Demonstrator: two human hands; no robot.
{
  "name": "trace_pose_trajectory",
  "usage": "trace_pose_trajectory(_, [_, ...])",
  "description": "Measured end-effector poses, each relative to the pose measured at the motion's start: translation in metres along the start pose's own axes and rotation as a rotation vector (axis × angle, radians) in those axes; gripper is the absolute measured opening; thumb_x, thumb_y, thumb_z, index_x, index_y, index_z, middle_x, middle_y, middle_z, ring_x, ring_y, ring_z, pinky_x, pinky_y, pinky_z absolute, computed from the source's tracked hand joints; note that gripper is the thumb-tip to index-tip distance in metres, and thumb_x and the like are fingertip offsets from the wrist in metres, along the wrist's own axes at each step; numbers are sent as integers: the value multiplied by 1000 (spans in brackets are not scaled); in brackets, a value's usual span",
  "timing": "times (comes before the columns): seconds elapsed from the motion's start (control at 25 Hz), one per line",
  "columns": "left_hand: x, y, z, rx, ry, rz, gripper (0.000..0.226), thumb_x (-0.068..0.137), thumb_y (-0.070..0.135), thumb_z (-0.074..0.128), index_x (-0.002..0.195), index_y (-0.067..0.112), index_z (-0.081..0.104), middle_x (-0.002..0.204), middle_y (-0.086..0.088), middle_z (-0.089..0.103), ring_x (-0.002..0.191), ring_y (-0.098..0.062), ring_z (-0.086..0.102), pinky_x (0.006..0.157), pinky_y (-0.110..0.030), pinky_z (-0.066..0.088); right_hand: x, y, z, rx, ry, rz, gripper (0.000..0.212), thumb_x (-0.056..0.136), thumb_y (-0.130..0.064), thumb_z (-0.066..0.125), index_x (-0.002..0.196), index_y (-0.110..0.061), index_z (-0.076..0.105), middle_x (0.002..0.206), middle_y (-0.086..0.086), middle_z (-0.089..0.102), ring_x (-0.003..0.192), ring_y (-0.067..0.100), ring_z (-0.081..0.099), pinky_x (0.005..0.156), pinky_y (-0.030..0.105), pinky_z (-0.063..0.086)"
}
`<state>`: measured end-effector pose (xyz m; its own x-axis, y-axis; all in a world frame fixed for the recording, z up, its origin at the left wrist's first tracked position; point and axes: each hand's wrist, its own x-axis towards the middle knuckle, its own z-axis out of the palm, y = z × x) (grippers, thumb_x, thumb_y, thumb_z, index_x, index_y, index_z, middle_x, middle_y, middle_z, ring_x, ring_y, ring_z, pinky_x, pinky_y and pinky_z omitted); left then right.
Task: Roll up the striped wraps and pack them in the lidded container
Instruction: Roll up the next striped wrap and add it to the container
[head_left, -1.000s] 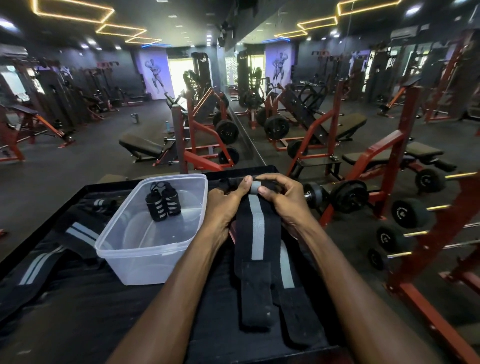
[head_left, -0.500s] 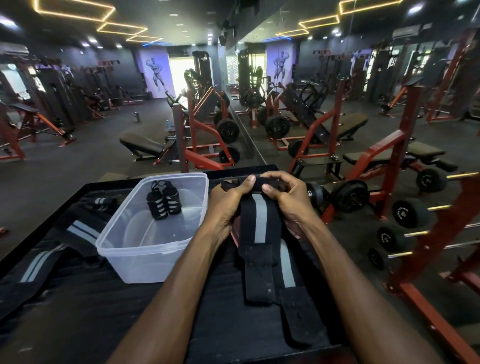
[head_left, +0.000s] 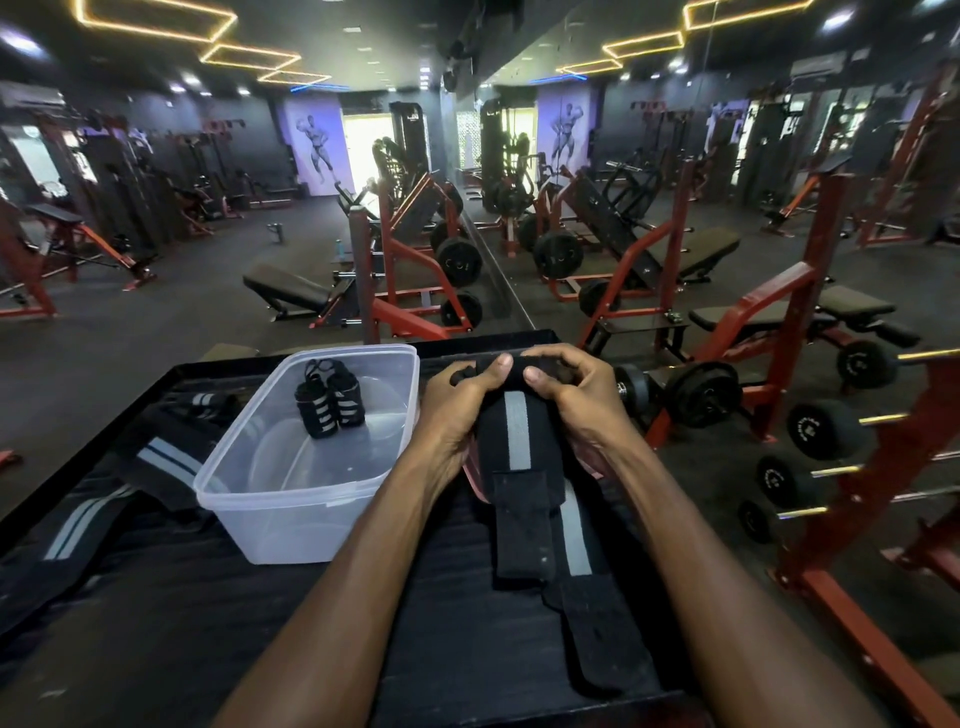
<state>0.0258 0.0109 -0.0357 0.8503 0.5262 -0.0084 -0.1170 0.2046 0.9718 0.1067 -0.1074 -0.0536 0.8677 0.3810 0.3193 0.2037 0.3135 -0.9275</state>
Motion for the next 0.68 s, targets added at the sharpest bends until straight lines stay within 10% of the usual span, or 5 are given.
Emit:
trace_pose_trajectory(0.12, [1,-1,-1,24,8,-58,51,65,43,86,102,9,76,98,-13,78,94,-30,75,91,-48,58,-2,-3,0,5,-39,-1,20,80,6,72,96,-7,72,103,16,72,96,25,69,90,43,57])
trace_pose_trajectory(0.4, [0,-1,0,127,11,93,24,84,-3,71,96,17,75,92,-5,77,85,-19,73,82,-33,60,1,2,1,-80,-32,79,14,85,-13,75,98,-8,73,102,16,75,98,31,71,93,48,56])
trace_pose_trajectory(0.68, [4,-2,-3,50,30,-19,21,83,21,79,100,9,75,94,-13,78,85,-26,76,81,-39,61,-3,-3,0,-86,-58,-36,29,78,6,74,103,-7,70,104,9,72,96,17,69,89,37,58])
